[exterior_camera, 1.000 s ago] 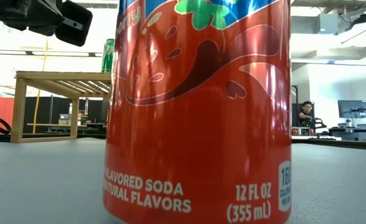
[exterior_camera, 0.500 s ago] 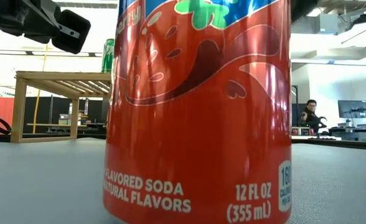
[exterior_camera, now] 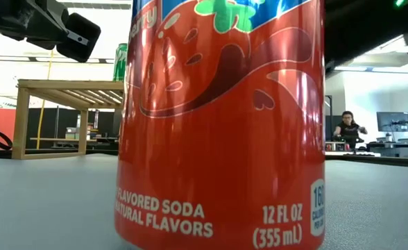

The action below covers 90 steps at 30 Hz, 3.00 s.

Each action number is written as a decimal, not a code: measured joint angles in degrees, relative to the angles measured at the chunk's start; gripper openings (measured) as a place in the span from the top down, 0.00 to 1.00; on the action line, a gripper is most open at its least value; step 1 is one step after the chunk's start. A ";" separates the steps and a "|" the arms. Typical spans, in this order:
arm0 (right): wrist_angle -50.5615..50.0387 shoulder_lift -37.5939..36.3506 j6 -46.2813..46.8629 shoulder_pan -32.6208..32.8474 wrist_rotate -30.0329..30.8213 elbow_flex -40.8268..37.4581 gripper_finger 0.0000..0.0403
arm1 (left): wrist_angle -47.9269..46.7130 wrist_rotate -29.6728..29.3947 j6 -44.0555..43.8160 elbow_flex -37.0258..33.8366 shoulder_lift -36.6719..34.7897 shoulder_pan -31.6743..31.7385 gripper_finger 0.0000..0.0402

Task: Place canned beverage on shelf
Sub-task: Put the blue soda can on the shelf aligned with the other blue soda cans

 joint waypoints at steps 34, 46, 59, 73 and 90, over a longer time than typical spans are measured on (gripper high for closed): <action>23.75 7.53 -23.01 -10.63 -28.84 0.70 0.55 | -1.01 -0.02 0.39 0.00 0.02 0.00 1.00; 33.04 1.72 -26.54 -21.41 -71.09 -11.16 0.51 | -2.96 0.17 -3.61 0.00 0.01 0.00 1.00; 31.78 0.24 -28.93 -22.92 -70.56 -12.78 0.39 | -1.94 -0.02 -2.56 0.02 0.00 0.00 1.00; 27.39 -1.91 -30.99 -20.11 -61.92 -11.93 0.37 | -1.97 0.39 -2.64 0.02 0.00 0.00 1.00; 12.33 -11.84 -29.63 -18.75 -52.72 -11.82 0.33 | -0.73 0.44 -2.39 0.02 0.00 0.00 1.00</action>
